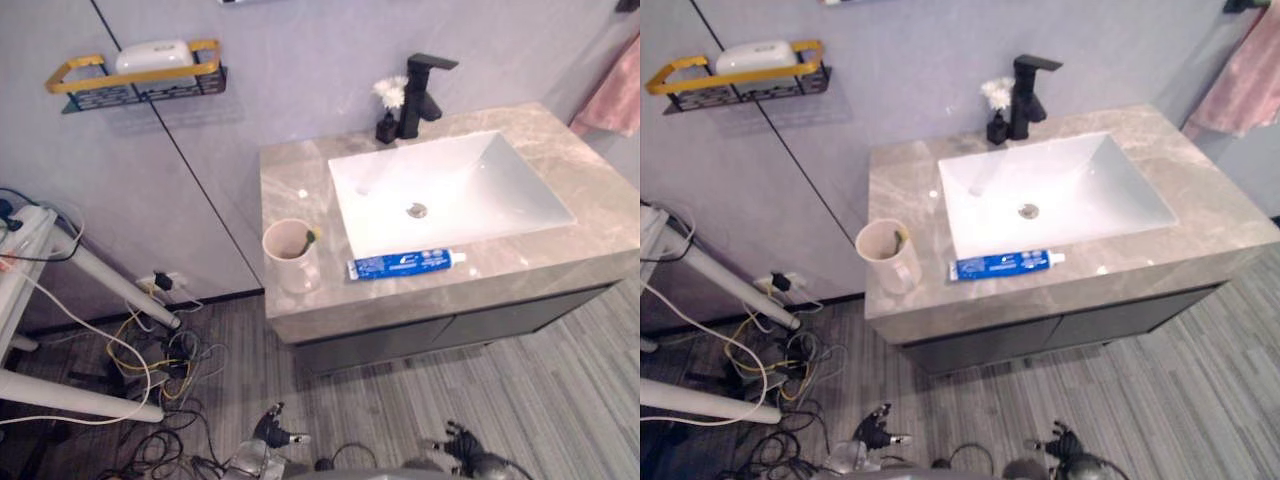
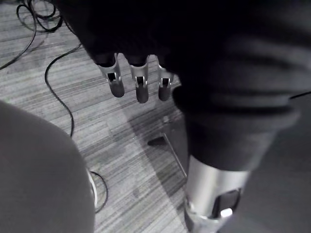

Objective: Organize washtable

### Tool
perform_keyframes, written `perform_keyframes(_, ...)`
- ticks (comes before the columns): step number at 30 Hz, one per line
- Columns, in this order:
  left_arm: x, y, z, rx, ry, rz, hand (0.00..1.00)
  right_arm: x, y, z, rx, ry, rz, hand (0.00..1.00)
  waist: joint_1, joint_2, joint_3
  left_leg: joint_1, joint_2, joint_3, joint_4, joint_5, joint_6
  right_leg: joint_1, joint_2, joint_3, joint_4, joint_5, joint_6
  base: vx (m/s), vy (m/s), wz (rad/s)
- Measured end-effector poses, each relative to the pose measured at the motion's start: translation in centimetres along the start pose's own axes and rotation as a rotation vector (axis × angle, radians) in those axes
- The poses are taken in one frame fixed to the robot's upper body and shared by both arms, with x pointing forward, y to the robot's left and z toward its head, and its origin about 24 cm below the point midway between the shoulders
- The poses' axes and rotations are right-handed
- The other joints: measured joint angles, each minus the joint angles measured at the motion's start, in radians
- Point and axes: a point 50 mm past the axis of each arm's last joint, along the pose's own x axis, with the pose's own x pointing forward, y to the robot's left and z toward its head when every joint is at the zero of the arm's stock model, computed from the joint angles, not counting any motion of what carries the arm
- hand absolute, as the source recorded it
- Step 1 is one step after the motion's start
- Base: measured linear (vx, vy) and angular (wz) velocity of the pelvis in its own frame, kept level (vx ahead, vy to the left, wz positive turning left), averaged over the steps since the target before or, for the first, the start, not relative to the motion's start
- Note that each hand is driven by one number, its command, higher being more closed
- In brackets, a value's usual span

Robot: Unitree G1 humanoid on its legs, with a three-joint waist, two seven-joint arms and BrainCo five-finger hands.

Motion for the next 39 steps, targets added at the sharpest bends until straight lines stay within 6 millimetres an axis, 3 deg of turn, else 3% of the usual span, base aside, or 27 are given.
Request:
perform_keyframes(2,0.2,0.8,0.3,0.016,-0.006,0.016,0.0,0.2,0.2,1.1,0.015,-0.039,0.001,0.0,-0.008,-0.008,0.032,0.063,0.0,-0.006,-0.027,-0.004,0.005,-0.042,0.007,-0.078,0.105,-0.075,-0.021,0.07,-0.015,0.0)
perform_keyframes(3,0.2,1.1,0.4,0.022,-0.008,0.023,0.0,0.2,0.4,1.4,0.018,-0.052,0.004,0.0,-0.016,-0.001,0.048,0.098,0.008,-0.009,-0.052,-0.004,0.005,-0.056,0.011,-0.147,0.09,-0.117,-0.029,0.09,-0.062,0.09)
perform_keyframes(5,0.3,1.6,0.5,0.029,-0.013,0.031,0.0,0.3,0.8,1.9,0.011,-0.074,0.016,0.0,-0.029,-0.006,0.054,0.131,0.028,-0.009,-0.069,-0.001,0.002,-0.055,0.037,-0.229,-0.063,-0.139,-0.039,0.11,-0.121,0.16)
perform_keyframes(6,0.3,1.6,0.7,0.03,-0.018,0.031,0.0,0.2,1.4,1.9,0.024,-0.075,0.028,0.0,-0.03,-0.019,0.052,0.137,0.029,-0.007,-0.073,0.001,-0.002,-0.04,0.053,-0.238,-0.246,-0.08,-0.04,0.08,-0.13,0.16)
perform_keyframes(8,0.3,2.0,0.7,0.038,-0.02,0.039,0.0,0.2,2.1,1.8,0.032,-0.072,0.045,0.0,-0.031,-0.062,0.052,0.142,0.004,-0.019,-0.075,0.002,-0.019,-0.022,0.053,-0.22,-0.368,0.028,-0.056,0.09,-0.159,0.11)
perform_keyframes(9,0.5,1.1,1.0,0.027,-0.023,0.018,0.0,0.3,2.0,2.3,0.025,-0.084,0.044,0.0,-0.026,-0.033,0.065,0.15,0.027,-0.032,-0.086,-0.004,-0.042,0.0,0.067,-0.229,-0.385,0.027,-0.067,0.09,-0.149,0.05)
perform_keyframes(11,0.5,-0.2,1.2,0.011,-0.024,-0.012,0.0,0.4,1.6,2.5,0.019,-0.087,0.036,0.0,-0.029,0.002,0.065,0.153,0.056,-0.038,-0.092,0.002,-0.053,0.038,0.089,-0.253,-0.469,0.054,-0.077,0.12,-0.126,0.07)
perform_keyframes(13,0.5,-0.7,1.3,0.002,-0.027,-0.022,0.0,0.4,1.7,2.2,0.014,-0.072,0.036,0.0,-0.023,0.017,0.057,0.156,0.085,-0.052,-0.105,0.013,-0.07,0.093,0.122,-0.265,-0.568,0.091,-0.091,0.12,-0.135,0.03)
perform_keyframes(17,0.4,-0.8,1.2,0.016,-0.023,-0.026,0.0,0.4,2.2,1.9,0.018,-0.057,0.05,0.0,-0.023,0.008,0.052,0.169,0.095,-0.052,-0.118,0.016,-0.075,0.145,0.145,-0.266,-0.664,0.128,-0.098,0.09,-0.053,-0.04)
perform_keyframes(23,0.5,-0.8,1.0,0.047,-0.017,-0.036,0.0,0.3,2.6,1.5,0.003,-0.047,0.064,0.0,-0.022,-0.002,0.043,0.173,0.087,-0.048,-0.113,0.016,-0.075,0.2,0.138,-0.254,-0.775,0.182,-0.088,0.06,0.022,-0.05)
perform_keyframes(24,0.4,-0.9,0.6,0.079,0.0,-0.06,0.0,0.2,3.4,1.5,-0.044,-0.047,0.091,0.0,-0.023,-0.021,0.034,0.173,0.086,-0.057,-0.127,-0.036,-0.084,0.223,0.129,-0.279,-0.85,0.251,-0.068,0.0,0.0,0.0)
perform_keyframes(31,0.5,-0.7,0.7,0.08,-0.003,-0.057,0.0,0.3,3.4,1.6,-0.046,-0.052,0.092,0.0,-0.023,-0.022,0.04,0.158,0.087,-0.042,-0.127,-0.036,-0.084,0.202,0.137,-0.261,-0.849,0.252,-0.069,0.0,-0.001,-0.05)
perform_keyframes(39,1.0,0.1,2.5,0.075,-0.05,-0.032,0.0,0.6,3.3,3.3,-0.052,-0.096,0.091,0.0,-0.021,-0.022,0.105,0.1,0.104,-0.002,-0.125,-0.026,-0.101,0.131,0.159,-0.222,-0.845,0.261,-0.09,0.0,-0.036,-0.13)
